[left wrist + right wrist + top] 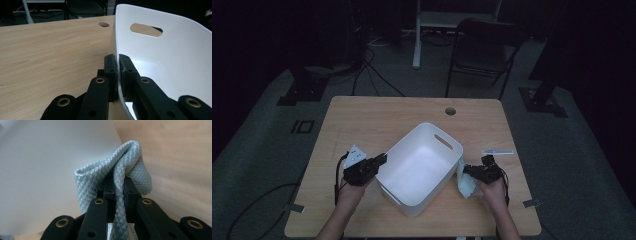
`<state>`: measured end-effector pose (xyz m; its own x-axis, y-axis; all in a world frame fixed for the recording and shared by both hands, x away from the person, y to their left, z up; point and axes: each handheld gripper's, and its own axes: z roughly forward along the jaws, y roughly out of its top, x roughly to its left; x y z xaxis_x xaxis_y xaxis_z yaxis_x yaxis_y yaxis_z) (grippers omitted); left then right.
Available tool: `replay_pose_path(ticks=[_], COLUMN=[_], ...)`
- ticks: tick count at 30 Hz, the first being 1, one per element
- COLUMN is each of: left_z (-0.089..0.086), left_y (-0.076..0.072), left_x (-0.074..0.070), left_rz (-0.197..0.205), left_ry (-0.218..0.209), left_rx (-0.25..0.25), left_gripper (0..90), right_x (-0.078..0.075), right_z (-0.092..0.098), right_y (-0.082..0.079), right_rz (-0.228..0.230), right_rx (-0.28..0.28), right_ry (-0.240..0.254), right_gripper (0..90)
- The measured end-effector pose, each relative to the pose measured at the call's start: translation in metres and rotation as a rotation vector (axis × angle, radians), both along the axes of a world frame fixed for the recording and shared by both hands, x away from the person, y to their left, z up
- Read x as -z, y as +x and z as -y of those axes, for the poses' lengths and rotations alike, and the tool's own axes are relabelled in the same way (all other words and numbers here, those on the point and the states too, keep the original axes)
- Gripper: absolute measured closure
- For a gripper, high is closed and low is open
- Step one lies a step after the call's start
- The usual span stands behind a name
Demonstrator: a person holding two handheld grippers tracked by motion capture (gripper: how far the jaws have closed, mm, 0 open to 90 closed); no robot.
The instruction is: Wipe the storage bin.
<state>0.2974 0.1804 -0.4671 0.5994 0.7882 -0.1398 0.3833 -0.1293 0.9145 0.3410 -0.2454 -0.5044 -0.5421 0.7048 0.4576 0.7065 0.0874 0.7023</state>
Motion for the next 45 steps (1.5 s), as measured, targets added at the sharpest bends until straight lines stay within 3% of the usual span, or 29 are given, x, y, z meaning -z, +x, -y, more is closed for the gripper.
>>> replay_pose_path(ticks=[3,6,9,15,25,28,34,37,45], left_z=[0.0,0.0,0.0,0.0,0.001,0.001,0.001,0.0,0.001], left_y=[0.0,0.0,0.0,0.001,0.0,0.0,0.0,0.0,0.0], left_x=[0.0,0.0,0.0,0.0,0.0,0.0,0.0,0.0,-0.001], left_rz=[-0.001,-0.001,-0.003,-0.002,0.006,0.005,0.003,0.002,0.002], left_ry=[-0.001,0.0,-0.005,0.003,0.014,0.015,0.013,0.013,0.016], left_rx=[0.002,0.003,0.006,0.011,0.002,0.003,0.005,0.007,0.006], left_gripper=[85.7,85.6,85.5,85.0,84.5,84.5,84.6,84.7,84.7], right_x=[-0.02,-0.037,-0.044,-0.037,-0.019,-0.018,-0.035,-0.036,-0.011], right_z=[0.003,0.002,-0.003,-0.005,-0.014,-0.012,-0.012,-0.015,-0.017], right_y=[-0.009,-0.017,-0.021,-0.019,-0.011,-0.01,-0.017,-0.019,-0.007], right_rz=[0.064,0.116,0.149,0.132,0.084,0.069,0.121,0.144,0.054], right_rx=[-0.007,-0.021,-0.022,-0.021,-0.029,-0.025,-0.05,-0.041,-0.032], right_ry=[0.056,0.079,0.047,0.046,-0.002,0.015,0.053,0.017,-0.017], right_gripper=[84.1,84.1,84.0,84.0,84.0,84.0,84.0,84.0,84.0])
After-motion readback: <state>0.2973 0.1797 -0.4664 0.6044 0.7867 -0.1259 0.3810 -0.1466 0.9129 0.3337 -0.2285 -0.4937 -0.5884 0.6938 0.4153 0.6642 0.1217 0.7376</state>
